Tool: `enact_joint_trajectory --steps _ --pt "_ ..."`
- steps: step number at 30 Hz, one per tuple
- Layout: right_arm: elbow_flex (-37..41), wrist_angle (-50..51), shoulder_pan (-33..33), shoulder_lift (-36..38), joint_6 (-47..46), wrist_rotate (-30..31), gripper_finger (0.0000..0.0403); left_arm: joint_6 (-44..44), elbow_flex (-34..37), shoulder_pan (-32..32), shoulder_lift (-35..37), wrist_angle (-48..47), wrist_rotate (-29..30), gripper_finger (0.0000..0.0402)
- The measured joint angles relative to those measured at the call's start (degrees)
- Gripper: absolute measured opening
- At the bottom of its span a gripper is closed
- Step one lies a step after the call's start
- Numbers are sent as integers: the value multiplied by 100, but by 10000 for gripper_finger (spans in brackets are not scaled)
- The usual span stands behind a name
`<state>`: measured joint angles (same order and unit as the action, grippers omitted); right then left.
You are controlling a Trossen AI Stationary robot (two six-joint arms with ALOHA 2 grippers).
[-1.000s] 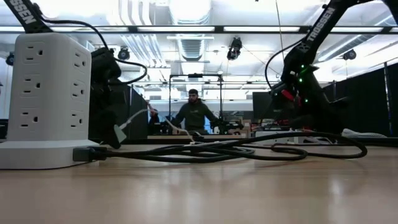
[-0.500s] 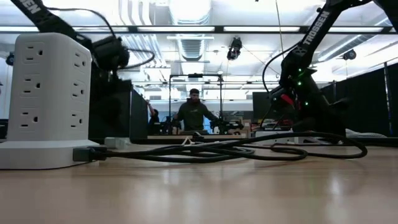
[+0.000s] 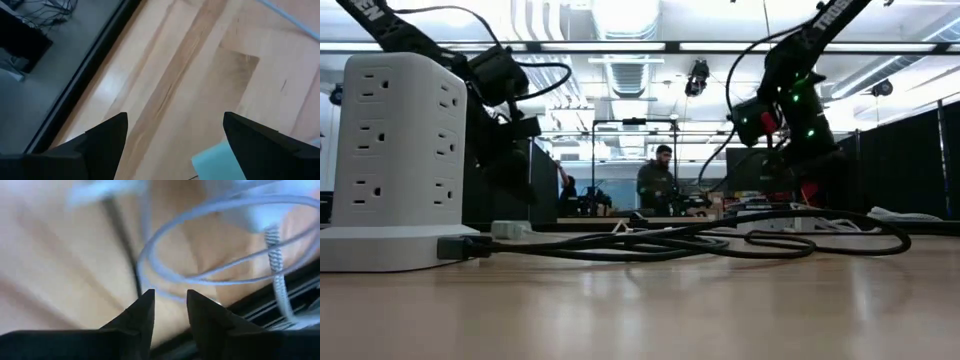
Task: Plug in charger cables
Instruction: Insert the purple charger cable into the top white outlet extension
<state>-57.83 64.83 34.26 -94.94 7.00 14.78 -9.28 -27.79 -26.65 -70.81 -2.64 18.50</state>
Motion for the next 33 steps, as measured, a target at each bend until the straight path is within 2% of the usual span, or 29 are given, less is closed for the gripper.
enact_joint_trajectory --steps 6,10,14,18,23,27,33 --pt "178 402 -3 -134 1939 481 86 272 94 0 -37 163 -185 314" --pt "484 326 135 -270 2624 518 80 398 94 4 -37 155 -463 314" --pt "860 -165 260 -375 3209 725 78 418 94 9 -39 142 -472 314" --pt "1072 -823 251 -386 3602 1141 81 413 94 9 -37 136 -464 314" --pt "1029 -700 251 -360 3568 1519 75 442 94 11 -37 98 -465 314" --pt "989 -466 251 -252 3548 1524 65 525 94 11 -37 1 -466 314" --pt "989 -933 254 -192 4389 1349 67 572 94 11 -37 77 -465 314"
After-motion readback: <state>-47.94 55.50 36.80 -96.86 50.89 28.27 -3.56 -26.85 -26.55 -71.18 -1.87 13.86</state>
